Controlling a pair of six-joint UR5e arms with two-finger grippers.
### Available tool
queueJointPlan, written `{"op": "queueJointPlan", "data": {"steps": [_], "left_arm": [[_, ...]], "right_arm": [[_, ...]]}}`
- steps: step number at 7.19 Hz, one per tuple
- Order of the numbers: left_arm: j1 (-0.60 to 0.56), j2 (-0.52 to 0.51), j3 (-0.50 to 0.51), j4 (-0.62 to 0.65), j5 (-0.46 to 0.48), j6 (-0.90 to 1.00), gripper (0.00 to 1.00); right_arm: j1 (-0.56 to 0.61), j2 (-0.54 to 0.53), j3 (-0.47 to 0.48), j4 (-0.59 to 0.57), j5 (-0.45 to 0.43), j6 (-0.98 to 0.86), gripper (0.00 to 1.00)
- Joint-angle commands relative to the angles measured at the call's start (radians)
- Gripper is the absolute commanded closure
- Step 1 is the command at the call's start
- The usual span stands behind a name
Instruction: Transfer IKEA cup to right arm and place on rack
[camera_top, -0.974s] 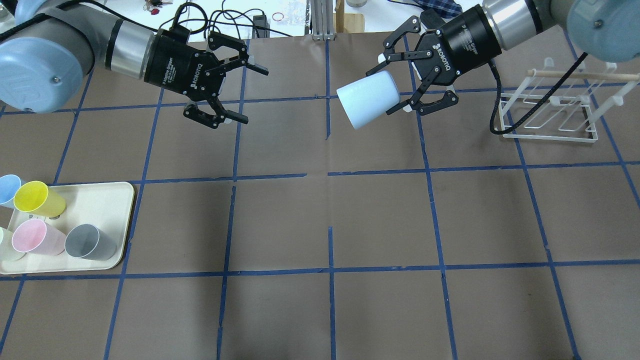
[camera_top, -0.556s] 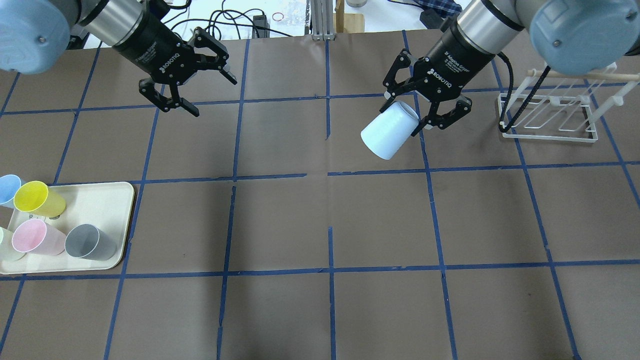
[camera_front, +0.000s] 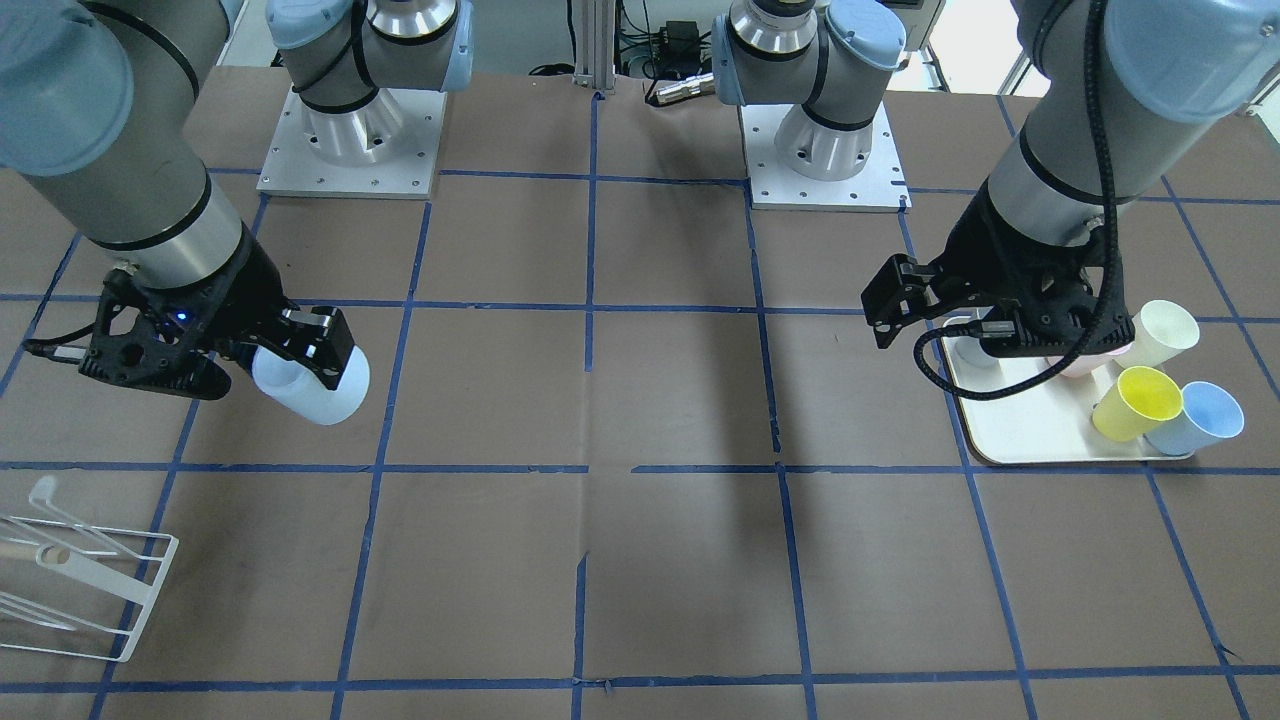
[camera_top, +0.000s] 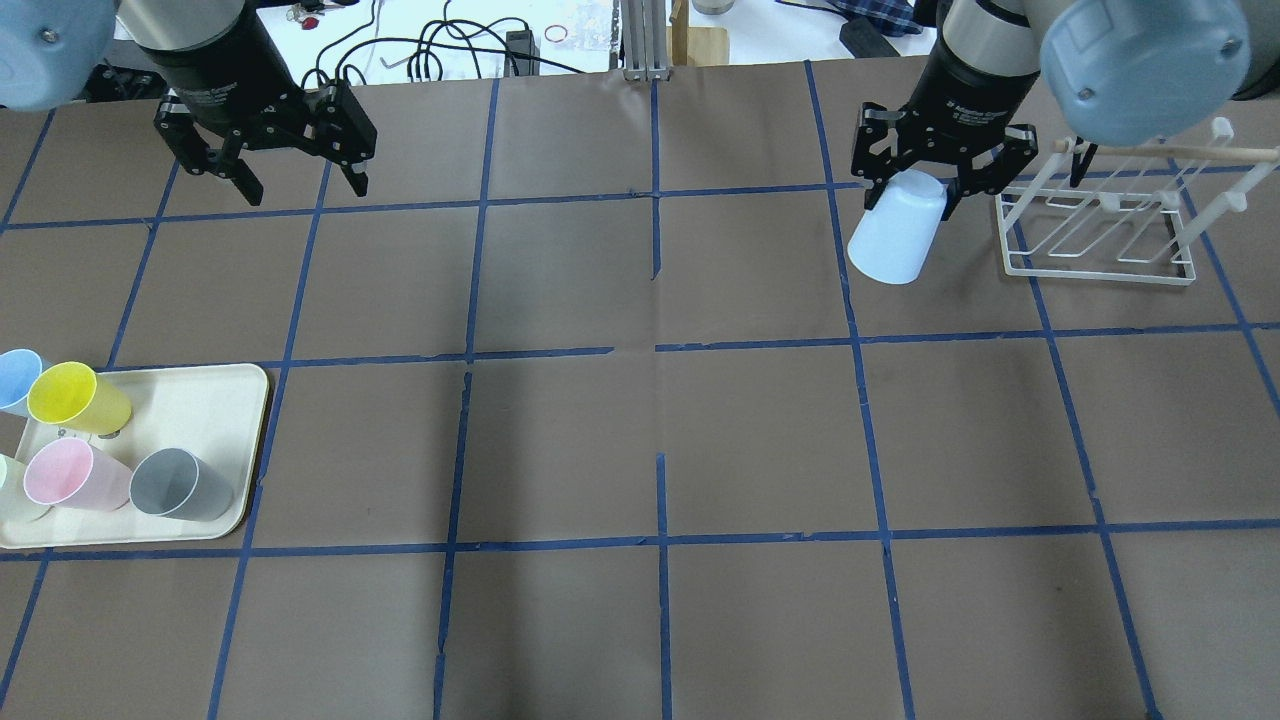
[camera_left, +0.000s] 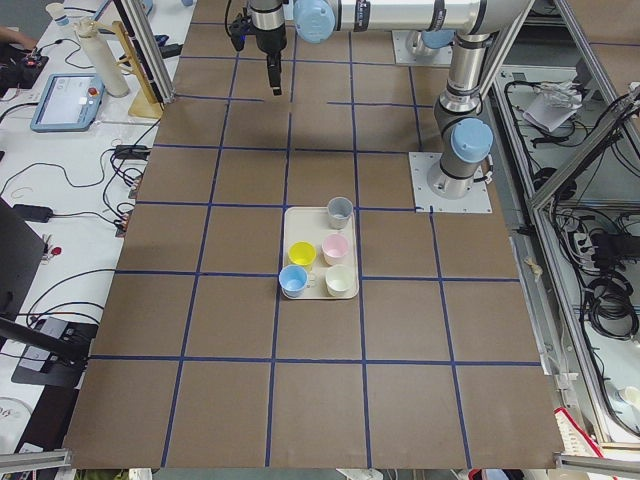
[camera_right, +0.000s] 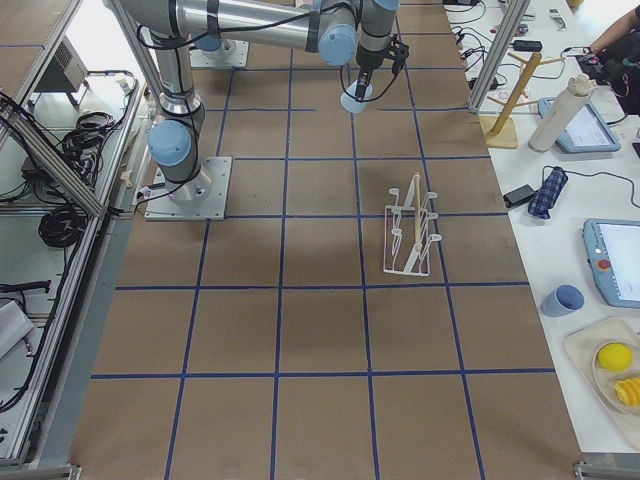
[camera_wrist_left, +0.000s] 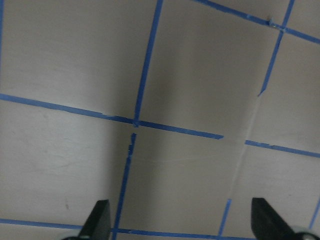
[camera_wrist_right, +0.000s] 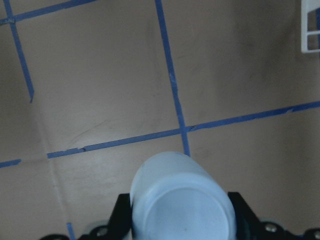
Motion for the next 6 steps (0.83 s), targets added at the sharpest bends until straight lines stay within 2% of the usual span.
{"op": "queueJointPlan", "data": {"steps": [1, 3, 4, 5, 6], "left_arm": [[-0.002, 0.064, -0.083, 0.008, 0.030, 0.017, 0.00], [-0.005, 0.133, -0.120, -0.001, -0.008, 0.012, 0.00], [-0.013, 0.147, -0.129, 0.002, -0.075, 0.011, 0.00], [-0.026, 0.150, -0.131, -0.002, -0.073, -0.001, 0.00], [-0.066, 0.148, -0.131, -0.001, -0.050, -0.053, 0.00]], "right_arm": [[-0.073, 0.013, -0.015, -0.073, -0.143, -0.220, 0.57], [-0.207, 0.015, -0.014, -0.072, -0.144, -0.291, 0.57], [-0.225, 0.036, -0.015, -0.105, -0.145, -0.317, 0.58], [-0.239, 0.080, -0.018, -0.183, -0.144, -0.354, 0.58], [-0.256, 0.094, -0.018, -0.187, -0.141, -0.356, 0.59]]}}
